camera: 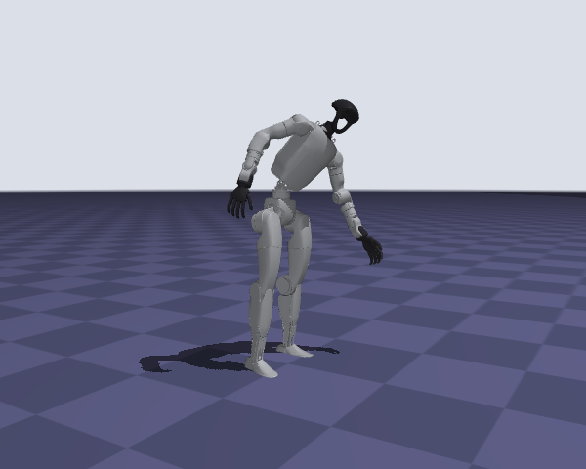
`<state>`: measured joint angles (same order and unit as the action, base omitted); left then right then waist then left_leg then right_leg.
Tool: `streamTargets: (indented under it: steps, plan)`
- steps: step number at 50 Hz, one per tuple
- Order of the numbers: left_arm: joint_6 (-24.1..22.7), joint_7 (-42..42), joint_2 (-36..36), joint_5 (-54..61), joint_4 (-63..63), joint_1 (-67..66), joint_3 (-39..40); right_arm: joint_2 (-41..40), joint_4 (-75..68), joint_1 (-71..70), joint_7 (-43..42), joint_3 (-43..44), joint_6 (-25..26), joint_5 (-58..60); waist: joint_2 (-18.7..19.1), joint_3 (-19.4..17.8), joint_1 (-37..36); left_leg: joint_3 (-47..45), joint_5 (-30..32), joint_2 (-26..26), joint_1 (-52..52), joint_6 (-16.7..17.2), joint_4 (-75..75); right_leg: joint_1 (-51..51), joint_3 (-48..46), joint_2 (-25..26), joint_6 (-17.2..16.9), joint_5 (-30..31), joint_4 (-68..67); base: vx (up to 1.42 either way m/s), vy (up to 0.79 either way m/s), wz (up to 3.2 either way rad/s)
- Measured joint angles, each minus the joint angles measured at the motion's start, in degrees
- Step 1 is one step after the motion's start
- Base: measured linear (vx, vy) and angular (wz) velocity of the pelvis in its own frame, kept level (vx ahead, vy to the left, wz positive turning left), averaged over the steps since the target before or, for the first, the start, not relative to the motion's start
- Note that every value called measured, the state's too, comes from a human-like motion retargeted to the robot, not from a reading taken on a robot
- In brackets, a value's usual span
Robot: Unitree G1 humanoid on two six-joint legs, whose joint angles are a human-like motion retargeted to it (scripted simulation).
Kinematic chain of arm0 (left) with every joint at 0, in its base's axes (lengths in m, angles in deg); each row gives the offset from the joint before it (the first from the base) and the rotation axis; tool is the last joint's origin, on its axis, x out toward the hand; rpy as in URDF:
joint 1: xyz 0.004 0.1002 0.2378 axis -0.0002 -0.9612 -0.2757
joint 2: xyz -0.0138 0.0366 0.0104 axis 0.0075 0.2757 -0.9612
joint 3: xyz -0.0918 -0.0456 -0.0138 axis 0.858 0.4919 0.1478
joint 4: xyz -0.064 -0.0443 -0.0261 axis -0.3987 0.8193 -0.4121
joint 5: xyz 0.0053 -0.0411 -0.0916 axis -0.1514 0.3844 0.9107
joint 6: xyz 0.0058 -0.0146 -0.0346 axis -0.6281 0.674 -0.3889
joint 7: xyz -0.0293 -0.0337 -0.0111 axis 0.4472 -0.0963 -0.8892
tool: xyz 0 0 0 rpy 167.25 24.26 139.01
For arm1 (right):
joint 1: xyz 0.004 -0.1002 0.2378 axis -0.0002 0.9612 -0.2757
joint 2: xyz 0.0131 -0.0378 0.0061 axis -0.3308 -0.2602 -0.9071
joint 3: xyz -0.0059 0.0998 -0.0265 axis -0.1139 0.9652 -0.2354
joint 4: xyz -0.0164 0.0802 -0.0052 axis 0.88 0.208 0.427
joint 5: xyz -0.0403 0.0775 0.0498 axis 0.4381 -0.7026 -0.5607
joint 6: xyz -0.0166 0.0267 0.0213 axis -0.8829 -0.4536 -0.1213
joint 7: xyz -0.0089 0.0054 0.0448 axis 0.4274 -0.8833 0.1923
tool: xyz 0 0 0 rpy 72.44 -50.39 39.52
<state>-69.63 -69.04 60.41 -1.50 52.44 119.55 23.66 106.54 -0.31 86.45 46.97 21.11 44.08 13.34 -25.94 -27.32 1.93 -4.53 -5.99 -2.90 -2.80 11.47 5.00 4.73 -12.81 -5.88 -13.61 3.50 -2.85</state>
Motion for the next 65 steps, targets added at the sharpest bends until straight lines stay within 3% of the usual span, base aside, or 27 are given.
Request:
streamTargets:
  steps: [3,7,12,15,22,30,33,36,39,45,47,51,55,61,65]
  plan:
    - [-0.6,-0.2,1.4,-0.9,0.2,5.1,-3.3,0.2,0.1,0.2,0.0,0.3,0.0,-0.4,0.1,-0.8,-0.4,4.1,-1.0,0.1,-1.8,1.1,0.0,1.5,6.4,1.3,-1.4,6.5,5.7,0.37,-0.22,1.32]
    - [-0.9,-0.3,1.0,-1.3,0.5,6.8,-4.4,0.5,1.1,0.5,0.3,1.7,0.3,-0.7,2.5,-1.5,-0.6,9.7,-2.7,-1.6,-4.0,3.3,0.0,2.2,11.7,4.1,-1.4,7.1,6.9,0.43,-0.29,1.33]
    - [-1.0,0.8,-4.6,-1.3,-1.4,-0.6,-2.0,0.4,-0.1,1.0,-1.7,3.7,0.3,-0.8,5.4,-0.1,1.1,19.8,-1.8,3.1,-3.2,2.2,0.0,0.7,5.3,-2.4,-1.4,3.8,3.7,0.4,0.01,1.71]
    - [-0.4,-0.4,-8.4,-2.0,-3.2,-8.3,-0.8,0.3,-2.3,-0.2,-2.3,3.7,0.8,0.2,7.5,2.5,1.2,20.9,0.6,4.5,-0.6,1.8,0.0,1.2,0.7,-5.2,-1.4,1.6,2.3,0.33,-0.04,1.44]
    - [0.2,-4.3,-11.0,-5.0,-2.0,-24.3,2.0,0.6,-4.8,-4.2,-4.2,4.4,0.9,0.8,8.5,4.2,-3.4,-4.8,2.9,2.0,6.7,-0.8,0.0,0.9,-7.2,-5.1,-1.4,-0.4,1.7,0.27,-0.15,1.0]
    - [0.0,-3.2,-14.2,-7.8,7.6,-34.5,16.3,-0.7,-9.4,-4.6,-3.9,5.4,-1.3,-0.2,5.7,5.4,-6.3,-27.9,2.3,-3.2,16.0,2.4,0.0,-2.1,-15.3,-3.9,-1.4,-2.7,-0.3,0.3,0.02,0.87]
    - [0.2,-2.9,-16.3,-4.3,8.7,-38.0,18.4,-0.9,-10.8,-4.6,-4.1,4.6,-1.3,0.3,4.3,6.8,-7.0,-31.1,5.2,-4.8,15.1,1.8,0.0,-3.8,-15.9,-3.2,-1.4,-3.8,-1.6,0.4,0.18,0.21]
    - [-0.1,-2.8,-17.7,-0.9,9.5,-39.3,17.5,-1.4,-10.7,-3.6,-3.6,3.6,-1.3,-0.5,2.6,8.1,-7.3,-28.9,5.5,-4.8,13.3,1.1,0.0,-5.7,-16.6,-3.6,-1.4,-4.0,-3.3,0.42,0.25,0.31]
    - [-0.7,-3.8,-18.2,-3.9,10.6,-38.3,17.6,-1.9,-8.6,0.7,-0.5,4.3,-2.3,-1.3,1.6,10.2,-6.4,-26.1,0.9,-5.0,14.2,0.5,-5.6,-4.7,-16.4,-5.3,-0.1,-6.2,-10.6,0.44,0.23,0.98]
    - [0.4,-3.3,-14.2,-4.1,6.1,-26.9,15.2,-2.4,-3.7,2.9,2.9,2.4,-2.1,-3.6,2.2,7.8,-3.9,-16.6,-1.0,-4.3,11.6,0.4,-6.0,-1.7,-7.6,-0.9,0.4,-7.8,-13.9,0.3,0.13,1.41]
    - [0.7,-2.5,-10.8,-0.6,3.5,-21.2,11.7,-2.6,-3.2,0.1,2.1,0.4,-1.1,-5.3,2.0,5.6,-2.8,-13.2,2.0,-3.0,7.7,0.9,0.0,-1.9,-5.7,0.8,0.5,-5.5,-8.2,0.23,0.06,1.29]
    - [0.9,-2.7,-5.5,-1.7,1.1,-9.4,5.0,-2.7,-1.6,-1.6,1.3,-0.1,-0.9,-7.6,1.0,2.8,-1.1,-8.2,0.7,-1.4,4.6,0.7,0.0,0.9,-3.2,1.2,-0.1,-3.6,-3.3,0.3,0.02,1.25]
    - [1.1,-2.5,-2.1,-3.5,-0.2,3.2,-1.7,-2.6,-0.4,-2.6,0.6,0.0,-0.7,-9.8,0.4,0.5,0.3,-3.3,-0.3,0.0,1.7,0.8,0.0,4.0,0.4,2.2,-1.4,2.8,3.1,0.34,-0.07,1.19]
    - [0.5,-1.6,-1.3,-5.4,-1.2,14.9,-8.6,-2.8,0.5,-3.4,0.2,1.1,0.0,-9.6,2.4,-1.1,1.4,2.9,-2.8,-1.4,-3.1,3.1,0.0,7.3,3.1,6.7,-1.4,6.0,7.7,0.45,-0.25,1.04]
    - [-1.0,0.4,-4.3,-5.9,-1.7,13.3,-7.1,-1.7,0.9,-3.8,-0.5,2.4,-0.3,-9.3,4.7,-0.8,3.7,8.5,-4.3,1.5,-4.7,1.7,-2.1,5.1,2.7,3.6,-1.4,7.5,6.5,0.52,-0.02,1.21]
